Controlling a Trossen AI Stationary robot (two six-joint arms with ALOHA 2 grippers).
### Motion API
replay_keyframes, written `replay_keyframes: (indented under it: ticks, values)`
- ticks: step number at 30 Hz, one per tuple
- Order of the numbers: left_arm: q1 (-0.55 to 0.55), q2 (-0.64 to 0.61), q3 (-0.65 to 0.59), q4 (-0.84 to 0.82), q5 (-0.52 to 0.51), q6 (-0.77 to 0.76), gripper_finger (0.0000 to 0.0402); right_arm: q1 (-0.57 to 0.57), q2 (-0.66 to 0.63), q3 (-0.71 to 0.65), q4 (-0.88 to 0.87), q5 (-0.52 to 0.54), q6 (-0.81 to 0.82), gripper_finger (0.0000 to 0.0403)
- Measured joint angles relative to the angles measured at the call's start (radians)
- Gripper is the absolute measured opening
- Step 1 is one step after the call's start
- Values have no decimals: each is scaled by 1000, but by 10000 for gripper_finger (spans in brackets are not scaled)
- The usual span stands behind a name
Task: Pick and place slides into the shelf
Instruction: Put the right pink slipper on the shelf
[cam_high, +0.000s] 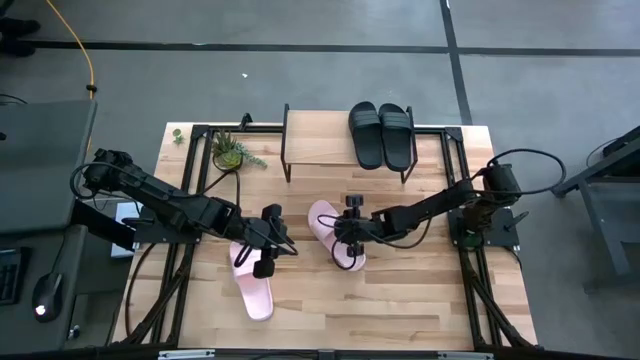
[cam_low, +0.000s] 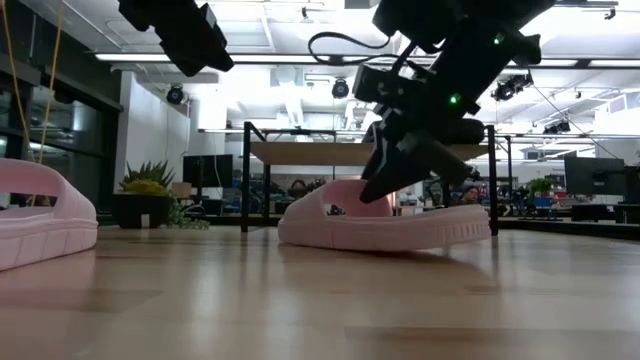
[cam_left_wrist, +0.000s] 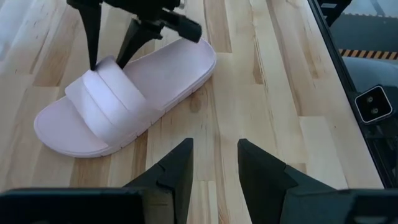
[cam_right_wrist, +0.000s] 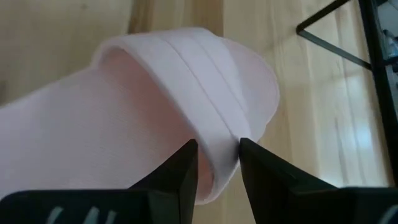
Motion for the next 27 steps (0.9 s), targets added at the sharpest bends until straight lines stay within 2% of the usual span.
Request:
replay_keyframes:
  ticks: [9, 18, 27]
  values:
    - [0, 0, 0, 8, 0, 2, 111, 0, 14, 0, 11, 35, 0, 102]
    - [0, 0, 0, 11, 0, 3, 111, -1, 13, 0, 23, 22, 0, 9]
    - [0, 0, 0, 18, 0, 12, 111, 0, 12, 0, 50, -4, 0, 4]
